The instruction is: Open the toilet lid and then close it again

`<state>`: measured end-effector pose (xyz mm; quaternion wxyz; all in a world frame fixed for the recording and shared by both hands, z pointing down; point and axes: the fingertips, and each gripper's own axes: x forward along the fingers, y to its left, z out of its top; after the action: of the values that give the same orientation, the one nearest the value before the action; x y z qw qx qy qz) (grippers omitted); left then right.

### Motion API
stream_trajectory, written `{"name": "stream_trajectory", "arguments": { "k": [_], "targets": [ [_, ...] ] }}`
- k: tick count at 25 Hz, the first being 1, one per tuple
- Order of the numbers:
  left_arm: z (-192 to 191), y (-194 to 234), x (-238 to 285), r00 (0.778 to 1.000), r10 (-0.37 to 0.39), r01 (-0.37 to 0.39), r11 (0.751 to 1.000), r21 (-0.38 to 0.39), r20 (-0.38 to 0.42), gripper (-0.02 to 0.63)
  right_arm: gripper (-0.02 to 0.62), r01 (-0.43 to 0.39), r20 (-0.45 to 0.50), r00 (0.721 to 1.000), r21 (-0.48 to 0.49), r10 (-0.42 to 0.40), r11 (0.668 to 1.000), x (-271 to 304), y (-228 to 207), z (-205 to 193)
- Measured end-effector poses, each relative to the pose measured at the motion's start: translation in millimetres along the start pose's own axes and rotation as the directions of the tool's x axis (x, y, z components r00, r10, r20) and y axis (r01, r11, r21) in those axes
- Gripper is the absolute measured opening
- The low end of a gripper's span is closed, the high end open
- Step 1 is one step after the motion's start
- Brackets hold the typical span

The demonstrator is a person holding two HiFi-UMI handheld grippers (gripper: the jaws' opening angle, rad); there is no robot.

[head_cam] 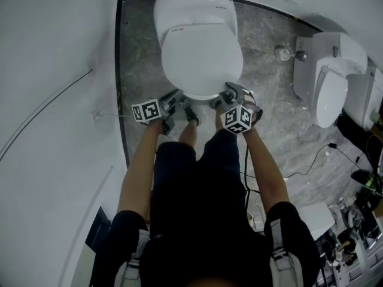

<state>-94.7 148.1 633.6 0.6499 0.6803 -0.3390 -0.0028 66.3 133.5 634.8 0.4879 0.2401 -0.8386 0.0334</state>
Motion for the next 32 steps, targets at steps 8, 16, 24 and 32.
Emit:
{"name": "stream_trajectory", "arguments": {
  "k": [8,16,24,32],
  "targets": [
    [15.5,-10.3,-28.8,0.990,0.132,-0.141,0.953,0.268,0.051,0.060,0.167,-0.008,-0.009,1.000,0.023,0.008,1.000,-2.8,-6.2,9.0],
    [20.1,-21.9,-31.2,0.952,0.287,-0.300,0.824,0.481,0.101,0.058,0.161,-0.066,0.003,0.998,-0.024,0.066,0.998,-9.3,-18.2,19.4],
    [33.7,-42.0,-28.5,0.887,0.418,-0.412,0.525,0.745,0.196,0.060,0.150,-0.099,0.022,0.995,-0.079,0.101,0.992,-14.6,-29.4,31.3],
    [48.7,-59.2,-16.7,0.824,0.495,-0.411,0.187,0.892,0.276,0.098,0.140,-0.124,0.050,0.990,-0.115,0.130,0.986,-18.3,-41.5,44.0]
  ]
}}
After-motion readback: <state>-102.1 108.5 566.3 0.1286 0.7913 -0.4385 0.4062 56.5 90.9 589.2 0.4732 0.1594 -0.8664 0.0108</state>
